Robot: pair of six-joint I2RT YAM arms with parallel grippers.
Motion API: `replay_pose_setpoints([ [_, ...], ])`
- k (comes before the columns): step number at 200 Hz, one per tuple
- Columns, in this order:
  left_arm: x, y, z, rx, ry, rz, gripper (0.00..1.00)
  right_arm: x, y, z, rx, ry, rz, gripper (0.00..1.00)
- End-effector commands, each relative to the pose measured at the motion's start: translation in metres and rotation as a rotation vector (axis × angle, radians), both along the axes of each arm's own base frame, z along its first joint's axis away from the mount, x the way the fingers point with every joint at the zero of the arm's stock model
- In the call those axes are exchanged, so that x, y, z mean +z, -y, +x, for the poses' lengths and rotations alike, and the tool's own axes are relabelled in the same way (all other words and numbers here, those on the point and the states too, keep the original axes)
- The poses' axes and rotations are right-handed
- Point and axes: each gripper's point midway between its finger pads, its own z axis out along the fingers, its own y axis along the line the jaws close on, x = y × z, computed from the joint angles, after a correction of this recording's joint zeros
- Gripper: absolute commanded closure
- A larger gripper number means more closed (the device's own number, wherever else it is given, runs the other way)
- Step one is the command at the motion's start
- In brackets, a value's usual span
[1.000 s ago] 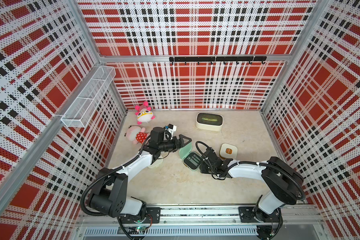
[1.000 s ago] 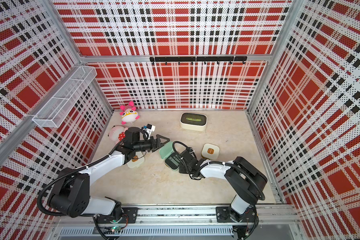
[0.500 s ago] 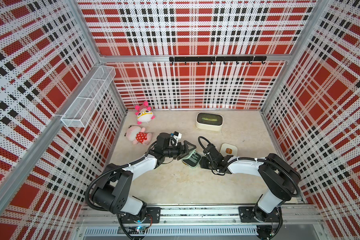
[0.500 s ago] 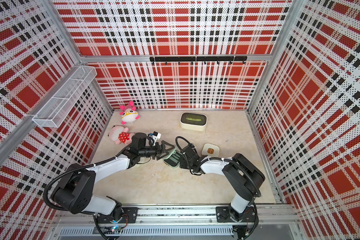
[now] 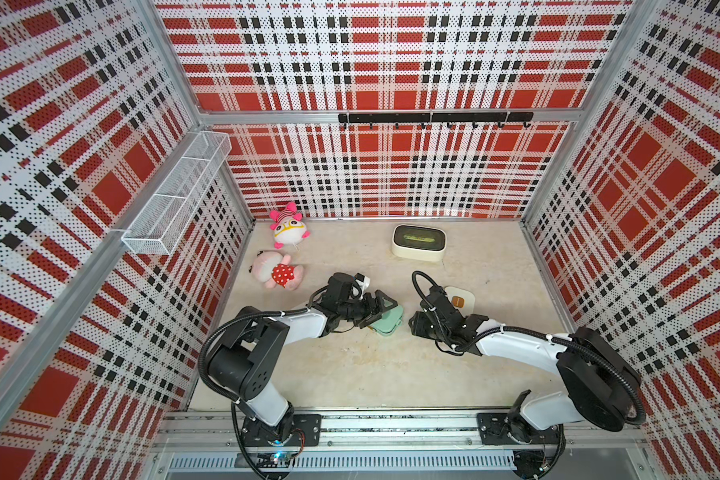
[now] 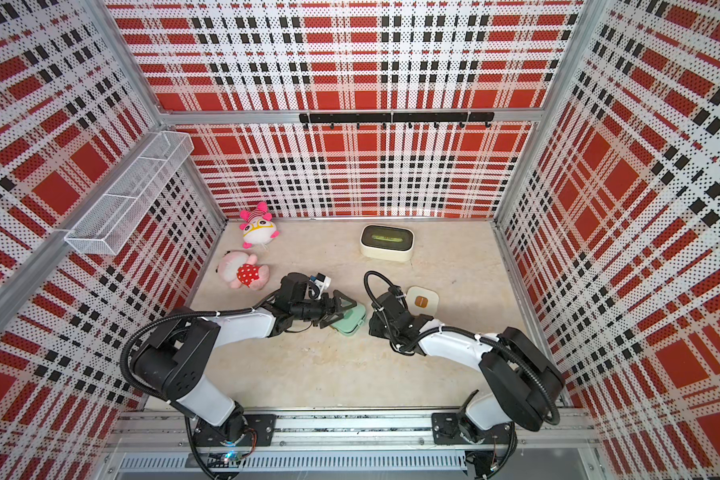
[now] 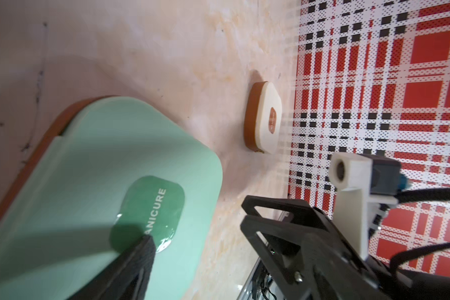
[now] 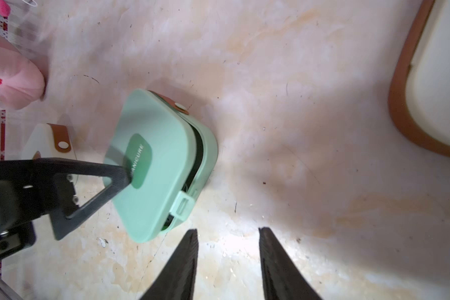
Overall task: Organize nail clipper sets
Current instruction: Close the storage box at the center of the board.
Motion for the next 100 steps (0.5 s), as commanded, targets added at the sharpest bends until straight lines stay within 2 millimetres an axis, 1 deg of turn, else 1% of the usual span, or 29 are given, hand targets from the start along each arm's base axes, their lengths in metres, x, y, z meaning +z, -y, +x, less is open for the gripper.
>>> replay_pose_setpoints([
  [1, -0.012, -0.001, 0.007, 0.019, 0.032, 0.055, 0.08, 0.008, -0.012, 0.000, -0.003, -0.004, 0.037, 0.57],
  [20, -0.021, -0.005, 0.009, 0.036, 0.028, 0.094, 0.08, 0.007, -0.028, 0.001, 0.016, -0.013, 0.050, 0.59],
  [51, -0.024, -0.009, 0.009, 0.047, 0.029, 0.110, 0.08, 0.004, -0.050, 0.005, 0.034, -0.024, 0.072, 0.61],
  [78, -0.024, -0.013, 0.010, 0.052, 0.031, 0.119, 0.08, -0.003, -0.057, 0.008, 0.022, -0.039, 0.073, 0.62],
  [100, -0.023, -0.014, 0.010, 0.054, 0.034, 0.115, 0.08, -0.009, -0.054, 0.008, 0.006, -0.050, 0.060, 0.63],
])
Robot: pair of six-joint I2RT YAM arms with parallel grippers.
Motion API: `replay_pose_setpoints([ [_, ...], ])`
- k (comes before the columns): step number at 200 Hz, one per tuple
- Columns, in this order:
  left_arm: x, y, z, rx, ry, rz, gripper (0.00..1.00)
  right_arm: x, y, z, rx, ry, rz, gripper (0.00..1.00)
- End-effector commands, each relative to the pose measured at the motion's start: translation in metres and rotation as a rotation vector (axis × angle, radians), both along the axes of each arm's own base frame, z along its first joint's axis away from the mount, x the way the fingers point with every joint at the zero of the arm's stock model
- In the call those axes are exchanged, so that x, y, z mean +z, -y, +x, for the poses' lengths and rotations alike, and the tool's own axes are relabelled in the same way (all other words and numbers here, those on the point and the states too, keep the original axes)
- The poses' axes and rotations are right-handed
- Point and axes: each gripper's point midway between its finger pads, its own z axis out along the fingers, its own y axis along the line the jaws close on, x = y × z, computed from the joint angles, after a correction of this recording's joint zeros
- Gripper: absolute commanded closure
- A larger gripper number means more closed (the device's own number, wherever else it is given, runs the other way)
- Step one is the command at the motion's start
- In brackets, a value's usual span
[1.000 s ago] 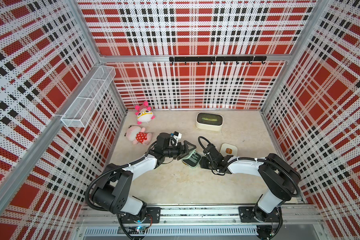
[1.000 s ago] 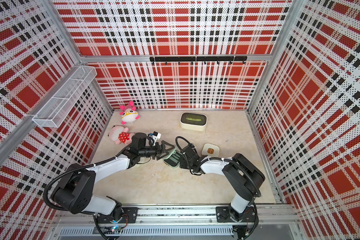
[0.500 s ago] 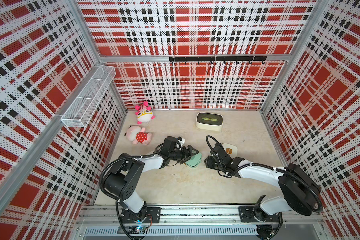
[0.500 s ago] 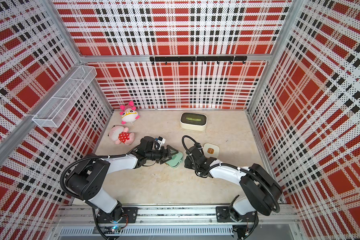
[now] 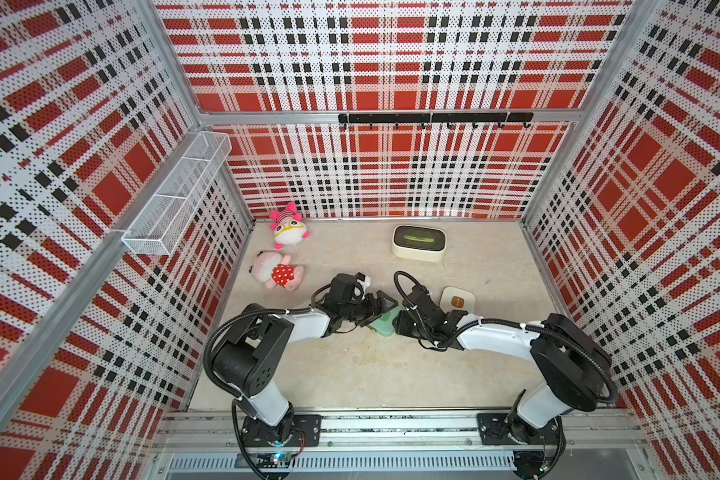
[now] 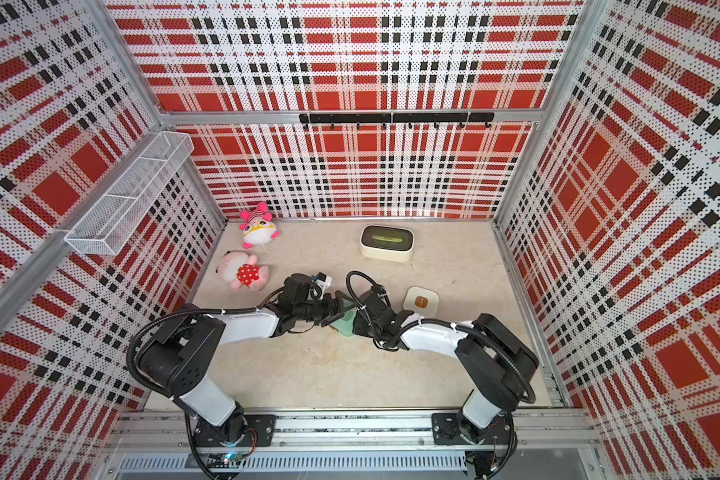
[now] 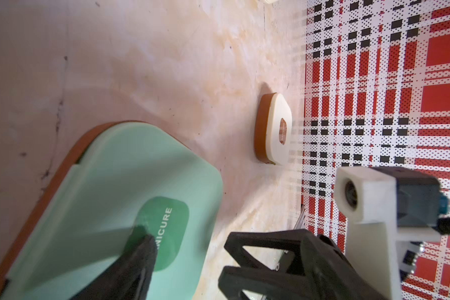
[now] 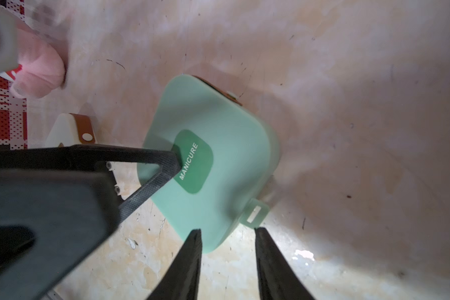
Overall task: Organize nail clipper sets
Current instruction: Close the storage box at the center of the board.
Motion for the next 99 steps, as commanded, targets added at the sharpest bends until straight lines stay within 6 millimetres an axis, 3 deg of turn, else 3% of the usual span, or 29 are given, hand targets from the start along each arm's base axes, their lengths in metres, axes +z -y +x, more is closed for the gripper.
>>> replay_pose_setpoints([
  [1, -0.020, -0.012, -0.002, 0.030, -0.036, 0.073, 0.08, -0.001, -0.003, 0.003, -0.033, -0.007, 0.013, 0.63],
  [99, -0.020, -0.013, -0.003, 0.023, -0.039, 0.072, 0.08, -0.013, -0.007, 0.005, -0.041, -0.023, 0.023, 0.63],
])
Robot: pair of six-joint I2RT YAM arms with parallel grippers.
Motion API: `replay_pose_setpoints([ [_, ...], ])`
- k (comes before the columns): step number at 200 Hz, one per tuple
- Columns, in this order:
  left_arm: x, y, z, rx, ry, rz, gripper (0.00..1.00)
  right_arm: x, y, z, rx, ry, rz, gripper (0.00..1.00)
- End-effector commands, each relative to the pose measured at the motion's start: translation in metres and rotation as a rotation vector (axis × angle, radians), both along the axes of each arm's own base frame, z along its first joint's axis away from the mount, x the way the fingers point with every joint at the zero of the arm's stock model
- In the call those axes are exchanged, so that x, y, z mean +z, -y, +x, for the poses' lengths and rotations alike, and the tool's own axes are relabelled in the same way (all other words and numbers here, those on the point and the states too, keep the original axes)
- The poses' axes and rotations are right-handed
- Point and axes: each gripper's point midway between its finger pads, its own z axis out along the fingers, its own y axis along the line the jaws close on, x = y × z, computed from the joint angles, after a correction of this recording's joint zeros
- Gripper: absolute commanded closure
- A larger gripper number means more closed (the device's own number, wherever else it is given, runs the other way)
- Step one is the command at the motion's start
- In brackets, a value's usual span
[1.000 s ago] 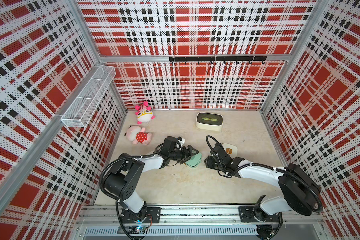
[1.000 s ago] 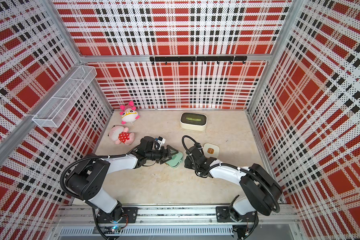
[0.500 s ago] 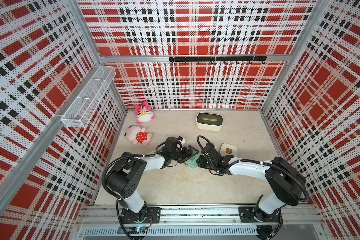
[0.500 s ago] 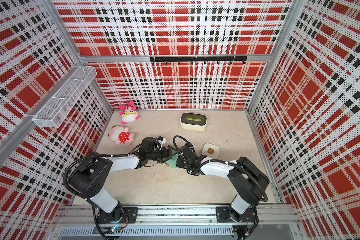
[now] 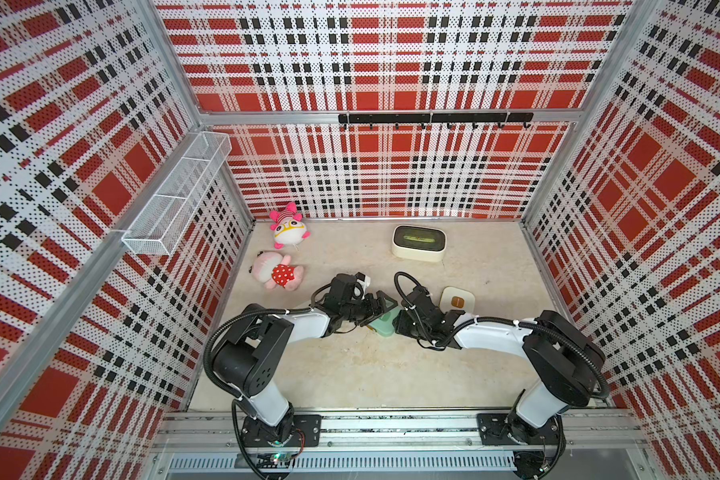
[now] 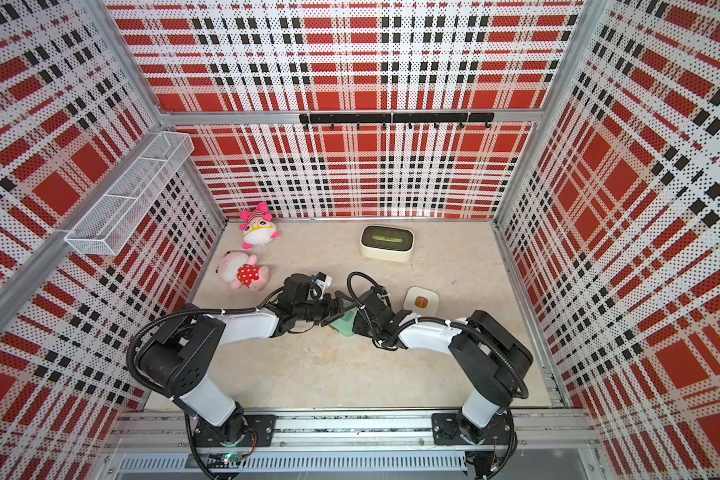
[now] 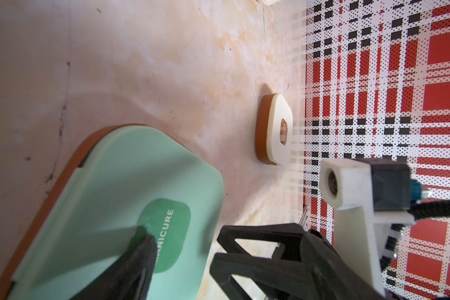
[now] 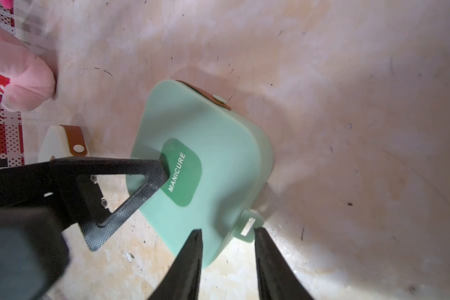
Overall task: Organize nail clipper sets
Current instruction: Close the storage box at the center of the board.
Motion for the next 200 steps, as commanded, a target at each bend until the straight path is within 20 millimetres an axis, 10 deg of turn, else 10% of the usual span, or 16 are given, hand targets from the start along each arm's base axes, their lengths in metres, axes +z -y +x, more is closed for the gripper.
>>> replay_pose_setpoints([
  [1, -0.020, -0.012, -0.004, 0.025, -0.048, 0.068, 0.08, -0.004, -0.005, 0.003, -0.013, -0.002, 0.014, 0.63],
  [85, -0.018, -0.011, -0.006, 0.013, -0.050, 0.059, 0.09, -0.014, -0.006, 0.004, -0.017, -0.014, 0.026, 0.62],
  [156, 0.027, -0.034, 0.021, 0.013, 0.072, 0.220, 0.09, -0.020, -0.006, 0.005, -0.024, -0.024, 0.039, 0.62],
  [200, -0.003, -0.064, 0.028, 0.033, 0.056, 0.410, 0.13, -0.023, -0.005, 0.005, -0.024, -0.027, 0.034, 0.62],
])
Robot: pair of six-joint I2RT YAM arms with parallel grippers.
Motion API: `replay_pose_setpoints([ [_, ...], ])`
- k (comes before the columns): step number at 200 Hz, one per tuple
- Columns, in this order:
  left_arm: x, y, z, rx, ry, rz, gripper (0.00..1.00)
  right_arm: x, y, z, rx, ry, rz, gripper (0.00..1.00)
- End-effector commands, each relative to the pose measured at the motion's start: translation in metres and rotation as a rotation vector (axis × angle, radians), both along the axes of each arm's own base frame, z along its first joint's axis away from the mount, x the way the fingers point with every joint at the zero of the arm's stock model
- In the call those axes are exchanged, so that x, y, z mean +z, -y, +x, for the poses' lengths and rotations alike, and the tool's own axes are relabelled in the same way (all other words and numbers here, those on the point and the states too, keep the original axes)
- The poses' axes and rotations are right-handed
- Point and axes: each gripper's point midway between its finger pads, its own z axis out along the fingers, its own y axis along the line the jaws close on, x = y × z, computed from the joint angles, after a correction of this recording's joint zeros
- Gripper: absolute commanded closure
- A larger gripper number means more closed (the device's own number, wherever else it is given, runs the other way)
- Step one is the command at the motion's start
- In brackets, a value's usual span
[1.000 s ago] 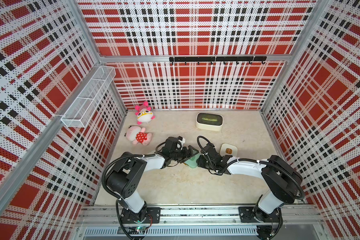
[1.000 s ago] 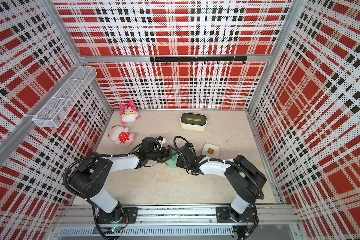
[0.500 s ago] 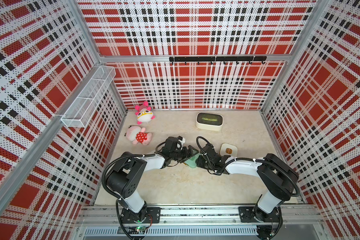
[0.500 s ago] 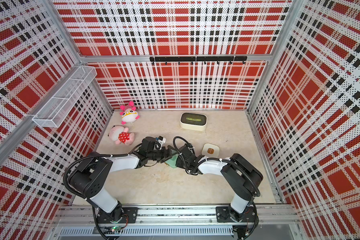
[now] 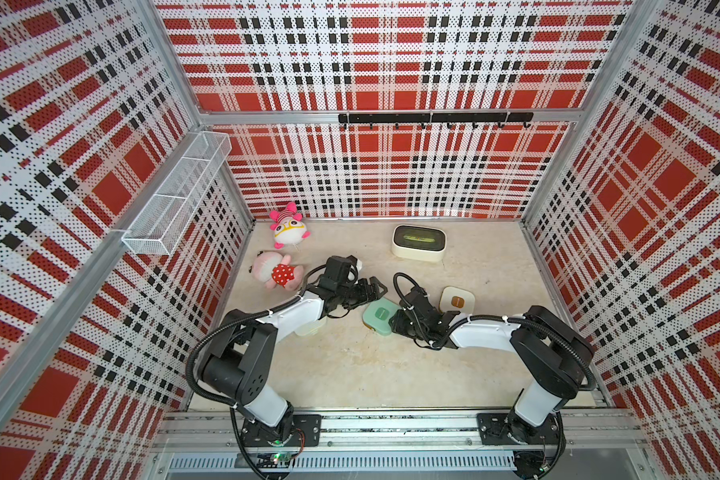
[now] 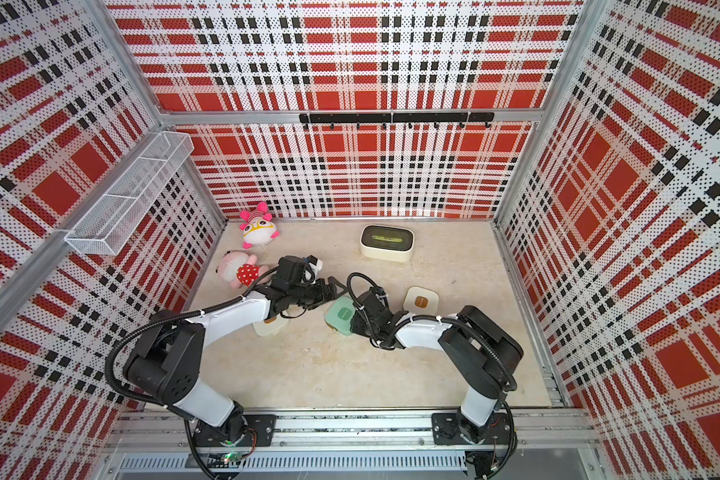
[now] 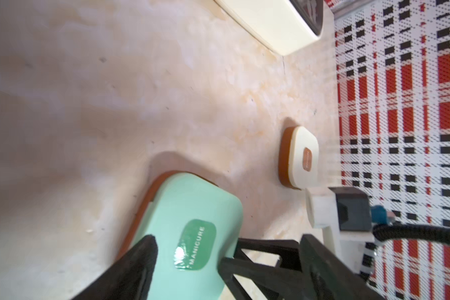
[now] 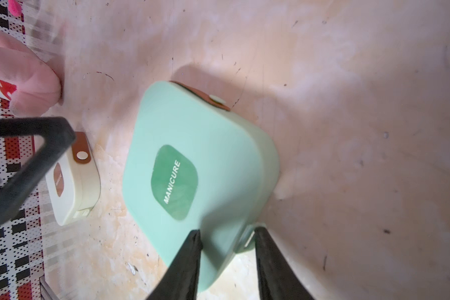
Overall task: Organize nail clipper sets
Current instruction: Close the storage box at the center of the board.
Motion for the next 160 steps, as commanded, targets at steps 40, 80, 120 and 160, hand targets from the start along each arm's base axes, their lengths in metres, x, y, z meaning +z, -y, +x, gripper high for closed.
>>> replay_pose_setpoints([
  [40, -0.052, -0.004, -0.014, -0.077, -0.053, 0.167, 0.13, -0.016, 0.004, -0.001, -0.012, -0.028, -0.021, 0.61],
  [80, -0.072, 0.011, -0.026, -0.149, -0.090, 0.174, 0.19, -0.017, 0.004, 0.002, -0.014, -0.033, -0.017, 0.61],
  [120, -0.084, 0.017, -0.046, -0.178, -0.135, 0.157, 0.27, -0.011, -0.006, 0.008, 0.002, -0.016, 0.050, 0.61],
  [160, -0.081, 0.031, -0.062, -0.188, -0.146, 0.113, 0.28, -0.001, -0.021, 0.016, 0.025, 0.007, 0.114, 0.61],
])
